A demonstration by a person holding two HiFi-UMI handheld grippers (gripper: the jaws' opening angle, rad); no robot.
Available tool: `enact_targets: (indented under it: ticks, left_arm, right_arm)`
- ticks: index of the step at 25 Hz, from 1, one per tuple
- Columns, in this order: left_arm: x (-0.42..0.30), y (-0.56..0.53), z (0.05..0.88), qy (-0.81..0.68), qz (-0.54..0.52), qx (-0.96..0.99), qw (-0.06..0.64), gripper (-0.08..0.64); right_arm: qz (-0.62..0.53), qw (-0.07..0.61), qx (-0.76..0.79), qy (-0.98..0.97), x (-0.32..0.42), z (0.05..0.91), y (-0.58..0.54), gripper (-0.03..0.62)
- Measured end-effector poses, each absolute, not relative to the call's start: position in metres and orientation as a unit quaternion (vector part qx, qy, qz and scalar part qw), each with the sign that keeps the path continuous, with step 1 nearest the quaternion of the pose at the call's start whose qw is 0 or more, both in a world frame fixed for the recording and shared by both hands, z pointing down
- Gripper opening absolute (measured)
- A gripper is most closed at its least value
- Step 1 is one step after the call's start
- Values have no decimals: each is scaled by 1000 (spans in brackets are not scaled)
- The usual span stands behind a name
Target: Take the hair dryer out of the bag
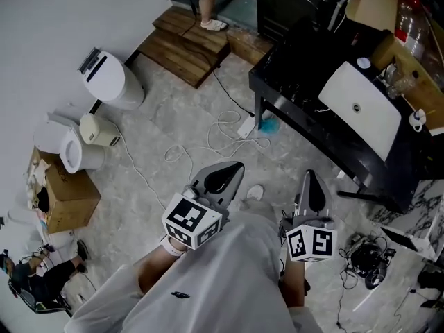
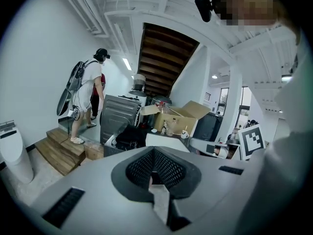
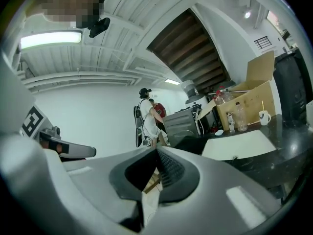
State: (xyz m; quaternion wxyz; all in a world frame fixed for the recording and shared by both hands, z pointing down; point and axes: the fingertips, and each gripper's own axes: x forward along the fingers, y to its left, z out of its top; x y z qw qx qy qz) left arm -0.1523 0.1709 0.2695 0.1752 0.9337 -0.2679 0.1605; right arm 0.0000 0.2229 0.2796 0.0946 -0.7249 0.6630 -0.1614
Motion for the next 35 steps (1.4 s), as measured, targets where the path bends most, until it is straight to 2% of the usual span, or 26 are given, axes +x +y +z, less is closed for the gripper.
enact_targets:
  ticks: [6,19,35]
  left_arm:
    - [-114,148,280,-262,170,935,168,8]
    - [-94,91,287,-249,170,936,184,8]
    - [-62,-51,297,-153,188,951,192,8]
  right_arm:
    - [-170,93,-720,667,31,290,197,11]
    - [-169,88,-725,662,46,290,145,11]
    - [-168,66,-778,601,55,283,28,11]
